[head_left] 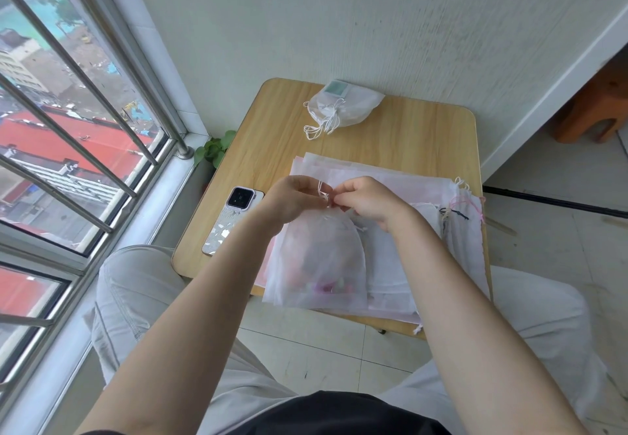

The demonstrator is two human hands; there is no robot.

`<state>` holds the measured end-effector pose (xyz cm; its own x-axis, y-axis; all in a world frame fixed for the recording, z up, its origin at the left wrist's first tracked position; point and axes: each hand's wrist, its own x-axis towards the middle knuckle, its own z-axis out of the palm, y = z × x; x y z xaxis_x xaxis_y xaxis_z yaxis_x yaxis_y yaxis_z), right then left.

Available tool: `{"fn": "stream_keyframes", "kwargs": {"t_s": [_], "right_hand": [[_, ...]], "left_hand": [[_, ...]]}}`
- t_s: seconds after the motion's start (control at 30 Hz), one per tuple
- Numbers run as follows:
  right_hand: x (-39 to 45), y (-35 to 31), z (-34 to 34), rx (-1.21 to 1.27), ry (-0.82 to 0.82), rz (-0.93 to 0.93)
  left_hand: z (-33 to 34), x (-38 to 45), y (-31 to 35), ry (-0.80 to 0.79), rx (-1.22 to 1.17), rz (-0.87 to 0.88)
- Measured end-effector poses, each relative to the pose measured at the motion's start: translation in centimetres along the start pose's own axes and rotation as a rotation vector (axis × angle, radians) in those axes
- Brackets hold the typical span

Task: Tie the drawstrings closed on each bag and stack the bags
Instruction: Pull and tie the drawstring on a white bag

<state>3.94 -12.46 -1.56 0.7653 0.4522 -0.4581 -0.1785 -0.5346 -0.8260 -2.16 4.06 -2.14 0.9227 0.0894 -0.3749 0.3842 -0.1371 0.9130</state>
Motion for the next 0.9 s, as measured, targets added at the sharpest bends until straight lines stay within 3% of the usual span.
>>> {"fn": "stream_keyframes", "kwargs": {"t_s": [0.17, 0.37, 0.63, 0.9], "right_hand": [[0.4, 0.4, 0.4, 0.099, 0.005, 0.049], [0.5, 0.9, 0.3, 0.332, -0.142, 0.121], [0.2, 0.8, 0.2, 0.336, -0.15, 0.106], [0.4, 1.0, 0.9, 0.389, -0.022, -0.006]], "left_hand": [[0.6, 0.1, -0.7, 0.172, 0.136, 0.127], [1.4, 0.2, -1.6, 0.299, 0.27, 0.255], [1.2, 0.3, -1.8, 0.253, 0.118, 0.167], [0.8, 0.2, -1.6, 0.252, 0.111, 0.13]]}}
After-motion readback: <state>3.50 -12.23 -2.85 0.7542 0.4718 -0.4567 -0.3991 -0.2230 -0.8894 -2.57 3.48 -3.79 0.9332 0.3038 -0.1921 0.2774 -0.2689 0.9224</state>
